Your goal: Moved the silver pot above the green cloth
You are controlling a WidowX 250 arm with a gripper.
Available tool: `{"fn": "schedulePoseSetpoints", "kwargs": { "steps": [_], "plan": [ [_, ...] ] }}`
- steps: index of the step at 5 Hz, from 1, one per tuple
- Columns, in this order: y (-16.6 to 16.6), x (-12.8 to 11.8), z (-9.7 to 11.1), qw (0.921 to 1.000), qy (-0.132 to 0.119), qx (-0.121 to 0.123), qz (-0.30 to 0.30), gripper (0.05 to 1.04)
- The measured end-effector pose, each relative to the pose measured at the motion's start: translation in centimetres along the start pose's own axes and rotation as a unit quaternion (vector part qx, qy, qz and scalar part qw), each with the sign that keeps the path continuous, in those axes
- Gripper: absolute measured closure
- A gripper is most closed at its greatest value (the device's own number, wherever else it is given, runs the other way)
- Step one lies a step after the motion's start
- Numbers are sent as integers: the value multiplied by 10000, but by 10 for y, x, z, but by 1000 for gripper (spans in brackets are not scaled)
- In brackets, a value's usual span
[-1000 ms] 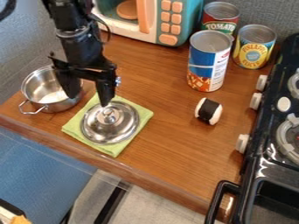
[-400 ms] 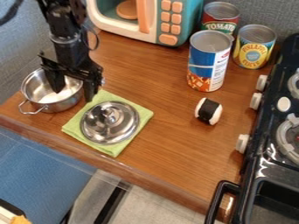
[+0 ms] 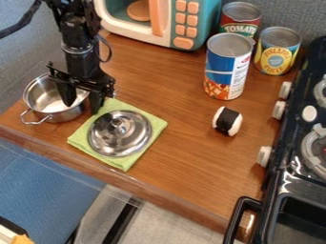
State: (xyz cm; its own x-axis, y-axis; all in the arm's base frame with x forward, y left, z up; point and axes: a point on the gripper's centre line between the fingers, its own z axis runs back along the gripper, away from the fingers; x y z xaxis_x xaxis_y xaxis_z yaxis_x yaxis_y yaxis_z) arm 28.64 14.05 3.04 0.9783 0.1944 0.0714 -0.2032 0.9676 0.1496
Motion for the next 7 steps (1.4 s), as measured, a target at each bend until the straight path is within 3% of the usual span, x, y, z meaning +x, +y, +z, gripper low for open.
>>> {"fn": "schedulePoseSetpoints", "kwargs": {
  "steps": [1, 2, 3, 4, 5, 6, 7],
  "plan": [
    [4, -3, 0, 9999, 53, -121, 68, 726],
    [6, -1, 8, 9996, -72, -216, 157, 930],
    [10, 10, 21, 9994, -191, -260, 160, 1008],
    [8, 40, 44, 9979, -594, -224, 100, 1013],
    [-16, 78, 62, 9943, -981, -393, -147, 1014],
    [-56, 103, 62, 9915, -1070, -629, -379, 1014],
    [-90, 111, 51, 9910, -932, -749, -597, 1014]
  ]
}}
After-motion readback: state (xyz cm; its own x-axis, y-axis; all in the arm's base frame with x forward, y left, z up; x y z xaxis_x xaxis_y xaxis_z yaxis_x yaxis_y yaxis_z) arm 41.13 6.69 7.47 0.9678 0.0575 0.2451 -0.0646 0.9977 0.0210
